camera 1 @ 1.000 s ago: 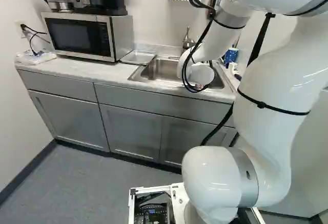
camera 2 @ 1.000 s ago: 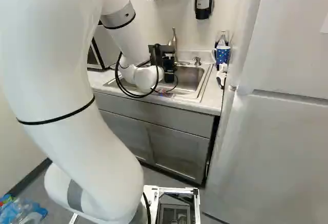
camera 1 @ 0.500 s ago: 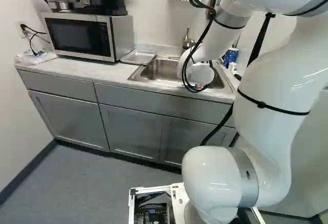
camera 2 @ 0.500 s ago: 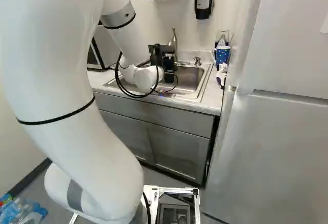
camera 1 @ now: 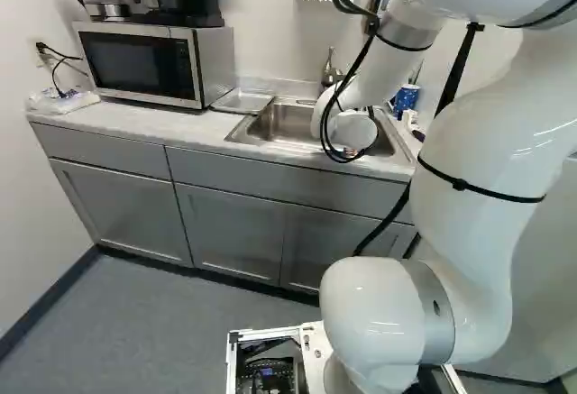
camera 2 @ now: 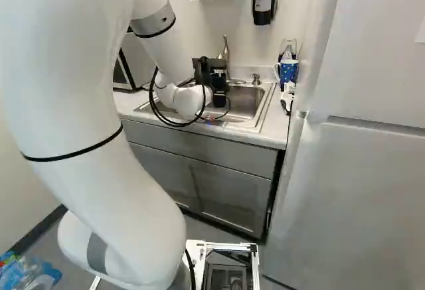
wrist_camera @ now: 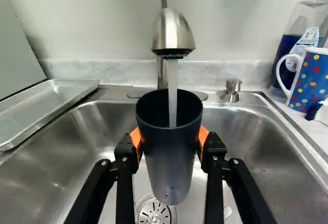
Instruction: Rinse the cup and place it in the tray
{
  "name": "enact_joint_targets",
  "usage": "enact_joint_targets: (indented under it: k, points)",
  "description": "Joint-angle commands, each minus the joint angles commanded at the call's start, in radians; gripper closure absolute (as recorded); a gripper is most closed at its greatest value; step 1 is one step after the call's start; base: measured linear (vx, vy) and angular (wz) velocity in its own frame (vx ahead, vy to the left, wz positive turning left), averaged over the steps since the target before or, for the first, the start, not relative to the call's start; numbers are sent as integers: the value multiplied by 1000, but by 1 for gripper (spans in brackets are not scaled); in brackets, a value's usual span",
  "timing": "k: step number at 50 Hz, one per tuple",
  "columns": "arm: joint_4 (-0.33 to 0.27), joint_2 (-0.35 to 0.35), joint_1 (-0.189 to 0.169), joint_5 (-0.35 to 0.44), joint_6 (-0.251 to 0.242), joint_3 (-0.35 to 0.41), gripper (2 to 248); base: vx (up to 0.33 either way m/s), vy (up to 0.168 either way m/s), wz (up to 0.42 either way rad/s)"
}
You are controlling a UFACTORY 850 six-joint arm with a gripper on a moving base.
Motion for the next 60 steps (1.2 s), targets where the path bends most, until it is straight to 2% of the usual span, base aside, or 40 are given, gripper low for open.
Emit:
enact_joint_targets:
  k: [60]
  points:
    - [0, 0, 0, 0, 0, 0, 127, 0, 0, 0]
